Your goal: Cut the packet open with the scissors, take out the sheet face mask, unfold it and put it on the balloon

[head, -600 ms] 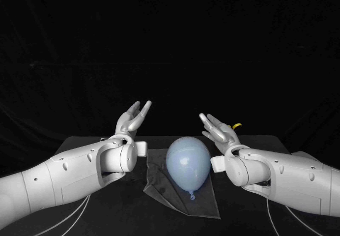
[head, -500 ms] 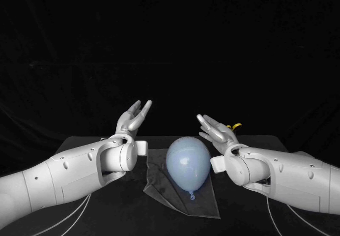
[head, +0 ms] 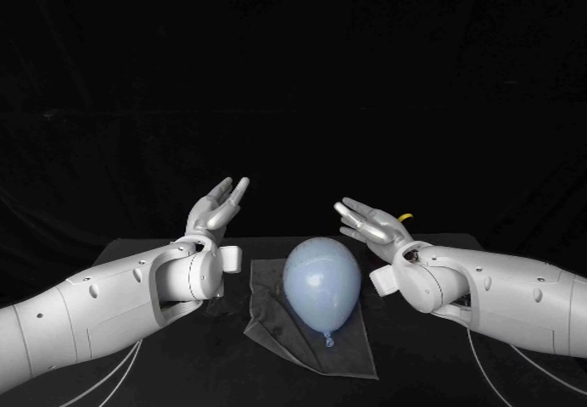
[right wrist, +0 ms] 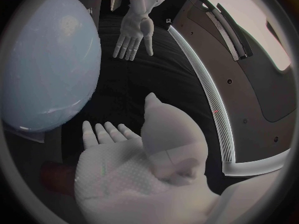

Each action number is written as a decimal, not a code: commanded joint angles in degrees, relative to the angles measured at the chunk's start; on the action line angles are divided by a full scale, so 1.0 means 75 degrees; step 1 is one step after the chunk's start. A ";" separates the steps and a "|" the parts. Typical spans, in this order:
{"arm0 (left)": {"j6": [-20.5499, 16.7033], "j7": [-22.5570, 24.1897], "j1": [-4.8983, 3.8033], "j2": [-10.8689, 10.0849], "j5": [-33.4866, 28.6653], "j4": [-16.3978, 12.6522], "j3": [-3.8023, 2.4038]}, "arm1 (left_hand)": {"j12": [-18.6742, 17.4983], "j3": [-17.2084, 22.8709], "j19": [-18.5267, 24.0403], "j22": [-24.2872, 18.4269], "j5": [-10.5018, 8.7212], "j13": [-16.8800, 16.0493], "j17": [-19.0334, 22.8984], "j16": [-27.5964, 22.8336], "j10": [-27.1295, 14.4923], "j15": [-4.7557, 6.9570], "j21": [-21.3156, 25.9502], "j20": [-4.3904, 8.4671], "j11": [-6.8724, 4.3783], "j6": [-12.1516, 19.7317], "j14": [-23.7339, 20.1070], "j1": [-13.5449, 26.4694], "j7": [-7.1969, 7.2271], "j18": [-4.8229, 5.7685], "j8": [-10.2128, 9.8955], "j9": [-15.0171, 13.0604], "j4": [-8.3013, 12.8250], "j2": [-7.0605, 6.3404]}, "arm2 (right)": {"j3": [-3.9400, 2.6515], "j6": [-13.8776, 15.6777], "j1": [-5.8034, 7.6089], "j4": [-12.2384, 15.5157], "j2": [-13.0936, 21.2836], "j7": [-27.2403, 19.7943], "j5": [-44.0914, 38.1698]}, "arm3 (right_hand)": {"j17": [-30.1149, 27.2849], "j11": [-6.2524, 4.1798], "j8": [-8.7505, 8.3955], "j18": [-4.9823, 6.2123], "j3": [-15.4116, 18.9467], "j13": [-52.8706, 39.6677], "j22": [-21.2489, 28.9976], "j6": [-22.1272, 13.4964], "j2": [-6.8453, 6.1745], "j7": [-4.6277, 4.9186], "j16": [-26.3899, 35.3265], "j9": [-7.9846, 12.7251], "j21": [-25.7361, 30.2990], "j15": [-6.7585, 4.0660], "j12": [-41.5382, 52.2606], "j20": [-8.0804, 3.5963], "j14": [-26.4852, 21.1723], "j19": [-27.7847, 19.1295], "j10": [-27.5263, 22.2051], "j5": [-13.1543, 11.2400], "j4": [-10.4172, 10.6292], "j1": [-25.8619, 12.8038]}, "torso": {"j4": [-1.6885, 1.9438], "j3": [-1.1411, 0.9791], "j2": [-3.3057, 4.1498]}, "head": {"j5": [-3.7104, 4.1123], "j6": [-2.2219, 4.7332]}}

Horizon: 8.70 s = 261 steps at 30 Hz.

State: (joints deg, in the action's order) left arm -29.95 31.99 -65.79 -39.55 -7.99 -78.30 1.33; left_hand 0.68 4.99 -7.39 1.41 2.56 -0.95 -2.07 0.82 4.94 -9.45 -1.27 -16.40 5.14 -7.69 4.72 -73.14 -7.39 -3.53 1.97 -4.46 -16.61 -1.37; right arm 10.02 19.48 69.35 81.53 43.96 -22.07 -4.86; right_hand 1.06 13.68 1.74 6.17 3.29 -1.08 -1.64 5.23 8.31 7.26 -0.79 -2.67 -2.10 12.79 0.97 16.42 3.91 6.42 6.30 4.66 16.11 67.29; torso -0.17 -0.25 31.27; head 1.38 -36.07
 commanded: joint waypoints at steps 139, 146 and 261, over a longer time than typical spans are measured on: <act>0.1885 -0.0075 -0.0063 -0.1487 -0.0383 -0.1656 0.0027 | 0.0773 0.0348 -0.6136 0.0857 0.0040 -0.0380 -0.2134 0.2476 0.7642 0.0409 -0.2483 0.0384 0.0512 -0.5742 0.7164 -0.1741 -0.0640 -0.0928 0.1847 -0.1324 0.0002 -0.0180 | -0.0005 -0.0842 0.1685 -0.1688 0.0963 0.3190 -1.1318 | 0.6976 -0.1013 0.1402 -0.0045 -0.4843 -0.0351 -0.8420 0.6718 -0.2631 0.0226 -0.8795 -0.0973 -0.9408 -0.1506 0.0357 -0.1283 1.0479 0.8646 0.7689 -0.0216 -0.0957 0.2867 | -0.0038 -0.0096 0.0509 | 0.0715 0.0090; 0.1896 -0.0092 -0.0063 -0.1481 -0.0383 -0.1644 0.0027 | 0.0765 0.0358 -0.6137 0.0854 0.0039 -0.0380 -0.2139 0.2471 0.7645 0.0408 -0.2481 0.0383 0.0512 -0.5743 0.7163 -0.1738 -0.0639 -0.0928 0.1843 -0.1321 0.0000 -0.0165 | -0.0005 -0.0794 0.1670 -0.1700 0.0936 0.3112 -1.1269 | 0.7174 -0.1083 0.1595 -0.0084 -0.4937 -0.0369 -0.8647 0.6802 -0.2632 0.0169 -0.8976 -0.1089 -0.9543 -0.1549 0.0384 -0.1297 1.0552 0.8769 0.7893 -0.0242 -0.0969 0.2562 | -0.0030 -0.0099 0.0500 | 0.1356 0.0095; 0.2014 -0.0008 -0.0356 0.0787 0.0541 0.1565 0.0051 | 0.0383 -0.0575 -0.2877 0.0213 0.0029 -0.0354 -0.1531 0.0403 0.5723 -0.0111 -0.0692 -0.0012 0.0750 -0.4126 0.4723 -0.2420 -0.0602 -0.0749 0.0906 -0.0908 0.0028 -0.0660 | -0.0228 0.1946 0.2018 -0.3750 -0.2779 0.3362 -0.6730 | 0.8146 -0.1365 0.3085 -0.0267 -0.5908 -0.0708 -0.9673 0.6890 -0.2065 -0.0011 -0.9832 -0.2543 -1.0098 -0.1829 0.0421 -0.1494 1.0822 0.9445 0.9012 0.0504 -0.1782 0.1542 | 0.0083 0.0039 0.0470 | 0.0617 0.0771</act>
State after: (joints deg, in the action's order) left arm -14.78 31.63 -68.31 -33.90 -6.52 -66.89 1.76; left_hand 3.67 0.85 -29.29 3.05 2.74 -3.61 -13.61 3.98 48.05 -10.31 -6.54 -16.52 10.66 -38.70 40.38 -90.86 -10.66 -8.80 8.93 -11.28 -16.45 -6.42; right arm 8.38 31.69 84.51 53.93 23.27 5.58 -57.47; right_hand 62.04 3.91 24.64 4.78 -40.89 -6.34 -74.13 57.34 -7.66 7.30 -74.16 -21.62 -77.54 -0.82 4.14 5.24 84.02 76.75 73.60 8.12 2.97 78.84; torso 0.27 -0.02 34.68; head 6.66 -30.22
